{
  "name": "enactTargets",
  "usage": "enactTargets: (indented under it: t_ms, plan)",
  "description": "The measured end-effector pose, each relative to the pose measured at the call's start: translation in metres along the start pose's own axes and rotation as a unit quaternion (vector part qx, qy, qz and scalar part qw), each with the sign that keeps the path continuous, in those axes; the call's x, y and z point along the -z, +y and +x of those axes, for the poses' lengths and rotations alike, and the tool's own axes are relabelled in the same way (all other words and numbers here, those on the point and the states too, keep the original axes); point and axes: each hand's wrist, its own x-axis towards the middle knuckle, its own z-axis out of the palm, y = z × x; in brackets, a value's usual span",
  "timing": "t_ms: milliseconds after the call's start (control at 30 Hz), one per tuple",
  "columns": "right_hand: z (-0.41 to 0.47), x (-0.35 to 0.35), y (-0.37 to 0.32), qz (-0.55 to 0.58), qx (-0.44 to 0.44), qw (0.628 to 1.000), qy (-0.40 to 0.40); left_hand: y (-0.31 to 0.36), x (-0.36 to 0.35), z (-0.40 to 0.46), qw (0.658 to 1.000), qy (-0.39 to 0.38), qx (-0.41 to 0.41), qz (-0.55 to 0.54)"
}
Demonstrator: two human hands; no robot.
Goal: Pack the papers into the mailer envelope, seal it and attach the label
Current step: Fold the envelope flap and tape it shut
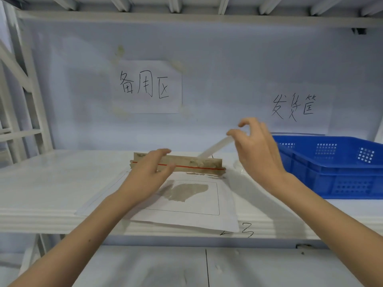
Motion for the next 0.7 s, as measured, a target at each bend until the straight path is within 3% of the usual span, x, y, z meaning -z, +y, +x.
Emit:
enactTargets:
  t_ms: [100,167,400,533,700]
  plan:
    - [-0.001,0.008,-0.03,0.124,0.021,0.992,-0.011,0.024,0.006,-0.006,0.994,-0.001,-0.038,-0.1]
    - [-0.002,0.007,-0.042,0.153,0.044,0.987,-0.021,0.032,0.006,-0.008,0.992,-0.019,-0.063,-0.11]
    - [-0.008,-0.009,-0.04,0.13,0.073,0.987,-0.066,0.023,0.005,-0.005,0.993,-0.014,-0.112,-0.044]
    - [-0.019,-0.019,0.012,0.055,0.01,0.994,-0.097,-0.016,0.011,0.0,0.993,-0.069,-0.073,0.054]
    - [-0.047,-0.027,0.08,0.007,-0.139,0.958,-0.252,-0.058,0.015,-0.001,0.953,-0.238,0.035,0.186]
